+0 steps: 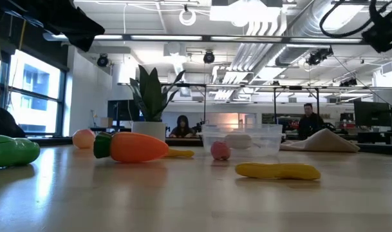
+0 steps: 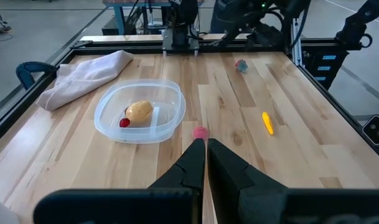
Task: Pick and placing Produce into tupperware
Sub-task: Put the red strawberry into the transparent bin
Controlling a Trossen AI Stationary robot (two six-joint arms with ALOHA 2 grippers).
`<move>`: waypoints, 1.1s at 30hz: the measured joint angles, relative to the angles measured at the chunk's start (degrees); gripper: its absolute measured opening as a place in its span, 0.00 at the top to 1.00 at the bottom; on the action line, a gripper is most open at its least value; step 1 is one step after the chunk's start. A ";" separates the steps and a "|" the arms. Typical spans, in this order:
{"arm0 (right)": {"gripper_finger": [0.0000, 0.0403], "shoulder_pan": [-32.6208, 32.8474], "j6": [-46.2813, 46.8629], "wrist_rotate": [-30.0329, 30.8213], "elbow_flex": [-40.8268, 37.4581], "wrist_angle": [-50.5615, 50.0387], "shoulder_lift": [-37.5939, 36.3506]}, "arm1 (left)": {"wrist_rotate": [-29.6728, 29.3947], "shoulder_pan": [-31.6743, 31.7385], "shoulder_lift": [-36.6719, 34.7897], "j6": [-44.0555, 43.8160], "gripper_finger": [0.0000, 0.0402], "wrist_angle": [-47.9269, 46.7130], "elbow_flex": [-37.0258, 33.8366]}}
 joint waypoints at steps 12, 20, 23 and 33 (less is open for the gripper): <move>0.40 6.64 -4.11 8.30 0.00 1.94 -2.28 | 0.01 0.00 0.02 0.00 0.98 0.00 0.00; 0.40 13.08 4.93 10.89 0.00 3.48 -2.06 | 0.02 0.00 0.02 0.00 0.98 0.00 0.00; 0.40 13.37 7.71 20.90 0.00 2.68 -2.04 | 0.00 0.00 0.02 0.00 0.98 0.00 0.00; 0.40 17.09 -10.85 20.26 -2.77 5.92 -1.95 | 0.00 0.00 0.00 -0.02 0.98 0.00 0.00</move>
